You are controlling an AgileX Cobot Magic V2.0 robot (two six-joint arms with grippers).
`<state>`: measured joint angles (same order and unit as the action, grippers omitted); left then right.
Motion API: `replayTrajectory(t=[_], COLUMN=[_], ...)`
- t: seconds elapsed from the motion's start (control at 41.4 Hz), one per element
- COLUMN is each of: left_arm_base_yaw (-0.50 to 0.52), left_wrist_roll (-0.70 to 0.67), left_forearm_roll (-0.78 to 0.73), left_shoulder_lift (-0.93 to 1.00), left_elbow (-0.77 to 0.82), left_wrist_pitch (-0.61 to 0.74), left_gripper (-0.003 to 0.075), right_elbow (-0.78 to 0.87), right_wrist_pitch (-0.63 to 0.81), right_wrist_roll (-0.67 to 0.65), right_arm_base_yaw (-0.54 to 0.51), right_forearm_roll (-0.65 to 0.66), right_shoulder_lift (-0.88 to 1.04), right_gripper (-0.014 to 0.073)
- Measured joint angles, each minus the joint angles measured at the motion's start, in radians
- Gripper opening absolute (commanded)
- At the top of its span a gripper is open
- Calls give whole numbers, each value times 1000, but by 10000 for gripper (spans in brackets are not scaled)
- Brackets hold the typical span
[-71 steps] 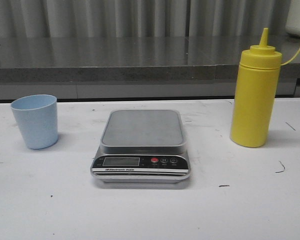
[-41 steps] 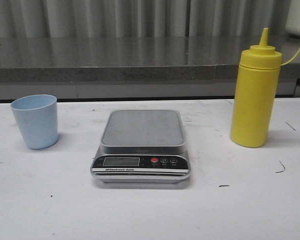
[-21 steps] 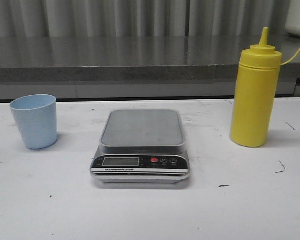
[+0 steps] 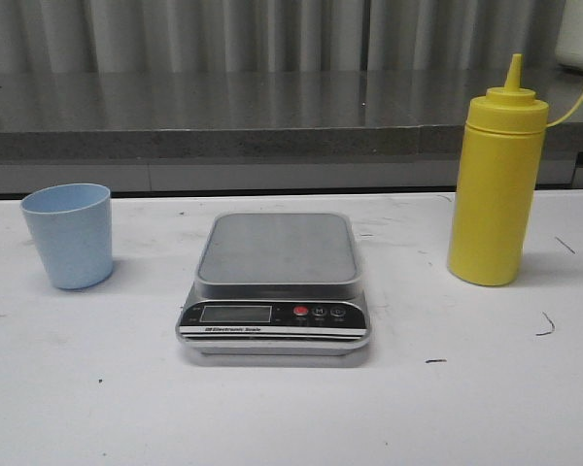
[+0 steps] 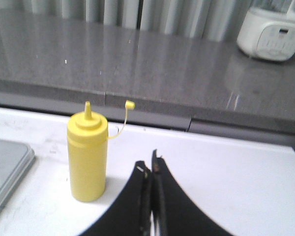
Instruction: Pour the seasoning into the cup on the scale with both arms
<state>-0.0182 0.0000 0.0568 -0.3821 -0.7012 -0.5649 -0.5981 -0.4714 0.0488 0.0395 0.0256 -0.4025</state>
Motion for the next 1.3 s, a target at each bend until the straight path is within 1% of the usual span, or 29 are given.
replayTrajectory(t=[0.121, 0.386, 0.459, 0.483, 0.531, 0.58, 0.604, 0.676, 0.7, 0.749, 0.821, 1.014, 1.135, 1.304], left_arm_base_yaw=[0, 0, 0, 0, 0, 0, 0, 0, 0, 0, 0, 0, -25, -86], left_wrist_roll=[0, 0, 0, 0, 0, 0, 0, 0, 0, 0, 0, 0, 0, 0], left_forearm_roll=[0, 0, 0, 0, 0, 0, 0, 0, 0, 0, 0, 0, 0, 0], left_shoulder_lift=[-54, -122, -133, -135, -142, -149, -151, -152, -152, -154, -160, -245, -342, -518], left_elbow=[19, 42, 42, 42, 42, 42, 42, 42, 42, 42, 42, 12, -53, -163], left_wrist_pitch=[-39, -59, -59, -59, -59, -59, -59, -57, -52, -48, -38, -64, -113, -190], left_gripper=[-20, -19, 1, 27, 99, 195, 257, 392, 421, 465, 468, 459, 459, 459], right_elbow=[-2, -2, -2, -2, -2, -2, -2, -2, -2, -2, -2, -2, -2, -2], right_wrist_pitch=[-44, -97, -102, -104, -103, -103, -103, -103, -103, -103, -103, -103, -103, -106], right_wrist_roll=[0, 0, 0, 0, 0, 0, 0, 0, 0, 0, 0, 0, 0, 0], right_arm_base_yaw=[0, 0, 0, 0, 0, 0, 0, 0, 0, 0, 0, 0, 0, 0], right_forearm_roll=[0, 0, 0, 0, 0, 0, 0, 0, 0, 0, 0, 4, 4, 4], right_shoulder_lift=[-80, -199, -221, -225, -237, -243, -246, -251, -251, -251, -251, -251, -251, -251], right_gripper=[-67, -63, -25, -2, 71, 165, 224, 362, 406, 461, 494, 490, 490, 490])
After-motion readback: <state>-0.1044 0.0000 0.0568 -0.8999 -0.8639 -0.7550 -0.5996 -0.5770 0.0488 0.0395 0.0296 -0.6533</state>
